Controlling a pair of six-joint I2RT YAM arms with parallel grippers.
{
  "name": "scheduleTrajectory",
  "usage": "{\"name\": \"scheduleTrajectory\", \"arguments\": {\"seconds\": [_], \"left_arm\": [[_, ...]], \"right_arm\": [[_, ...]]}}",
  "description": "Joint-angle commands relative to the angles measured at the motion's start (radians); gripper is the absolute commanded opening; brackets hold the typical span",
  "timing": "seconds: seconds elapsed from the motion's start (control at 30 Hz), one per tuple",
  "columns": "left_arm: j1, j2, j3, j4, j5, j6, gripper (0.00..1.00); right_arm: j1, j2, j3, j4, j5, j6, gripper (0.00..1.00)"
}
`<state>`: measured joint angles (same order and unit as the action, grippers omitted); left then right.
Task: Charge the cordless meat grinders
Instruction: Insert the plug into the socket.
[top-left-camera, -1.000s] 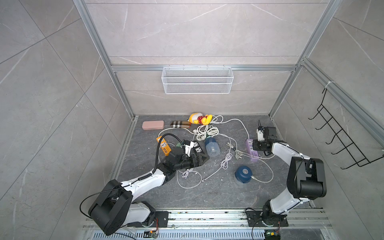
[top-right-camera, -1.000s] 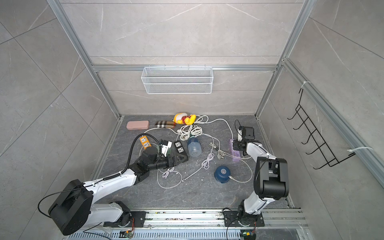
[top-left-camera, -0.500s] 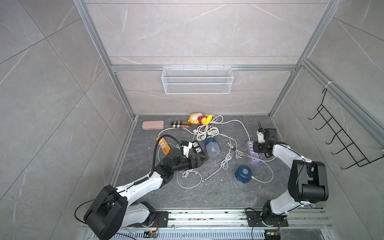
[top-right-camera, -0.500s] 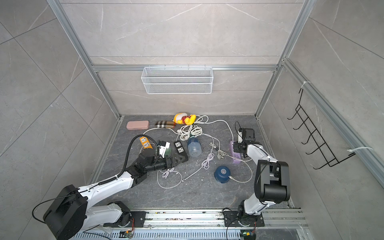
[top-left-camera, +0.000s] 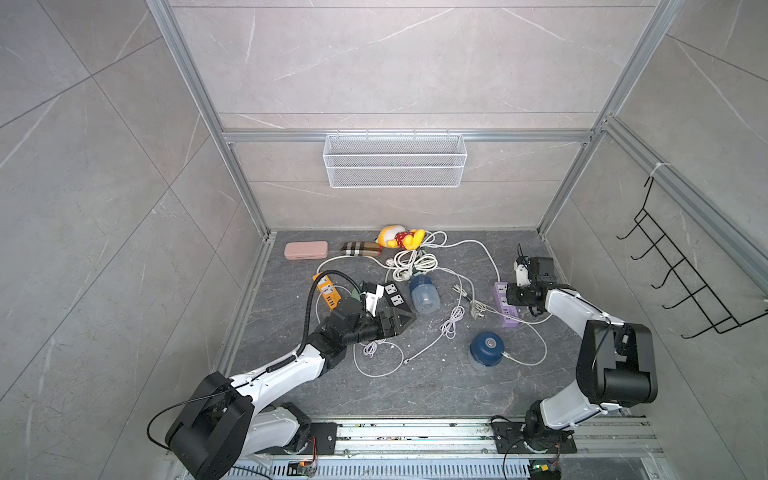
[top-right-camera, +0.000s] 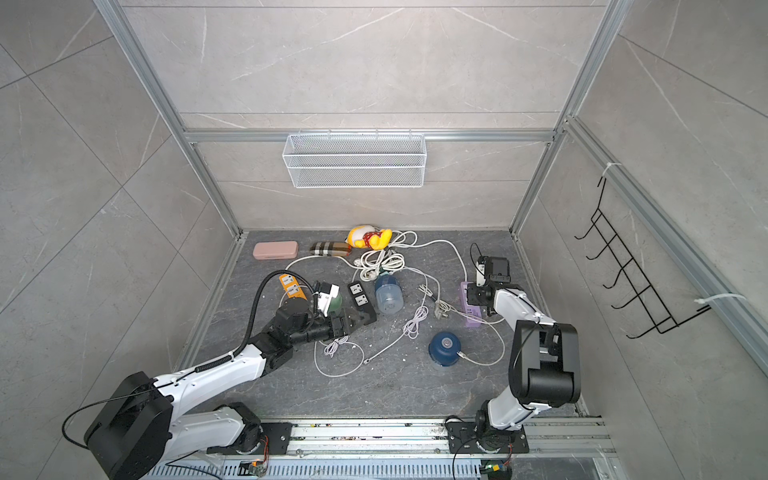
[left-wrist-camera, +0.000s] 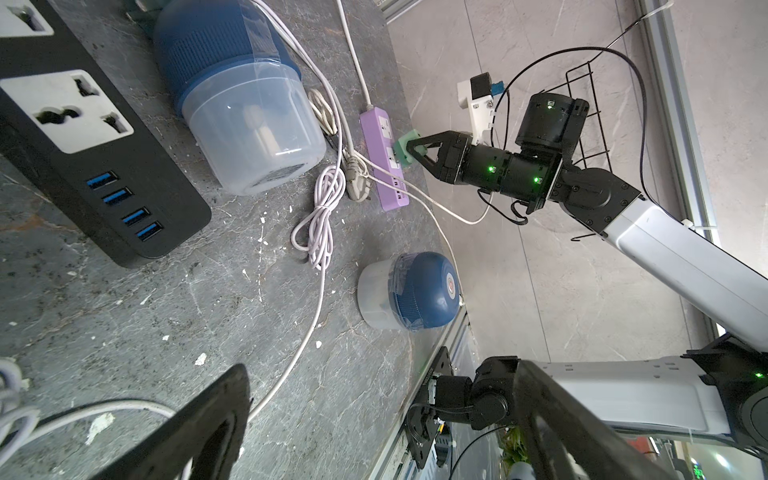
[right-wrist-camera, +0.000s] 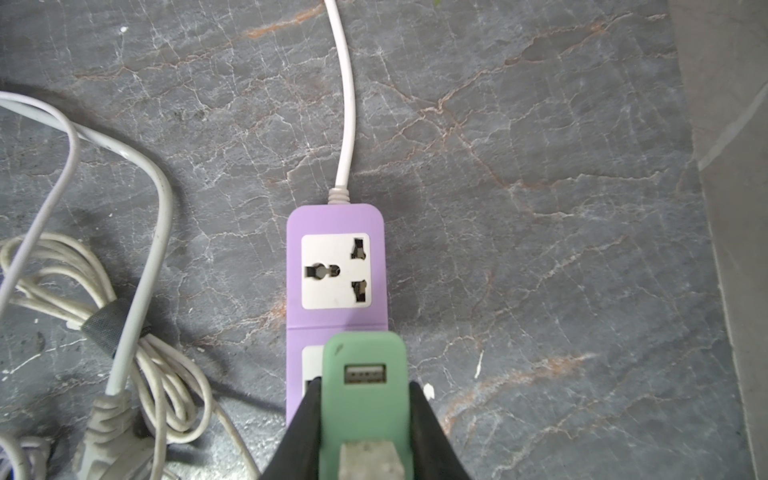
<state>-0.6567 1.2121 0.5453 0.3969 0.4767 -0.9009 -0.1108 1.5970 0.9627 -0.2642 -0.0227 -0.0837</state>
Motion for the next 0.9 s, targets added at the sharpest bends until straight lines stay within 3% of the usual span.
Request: {"name": "scheduleTrajectory", "arguments": {"seconds": [0.0,0.5,0.87], "left_arm": [[0.0,-0.025,0.004,0.028,0.007,0.006,0.99],[0.001,0.004,0.027,0.026,0.004,0.015,0.99],[0.001,0.06,0.063,0.043,0.016,0.011,0.99]], "right_arm": [[-0.001,-0.007,-0.019,-0.057,0.009,-0.036,0.0],[-0.036,0.069,0.045,-0.025,0.029,-0.146,0.0],[-0.076,0.118,-0.018,0.007,0.051,-0.204,0.0]]}}
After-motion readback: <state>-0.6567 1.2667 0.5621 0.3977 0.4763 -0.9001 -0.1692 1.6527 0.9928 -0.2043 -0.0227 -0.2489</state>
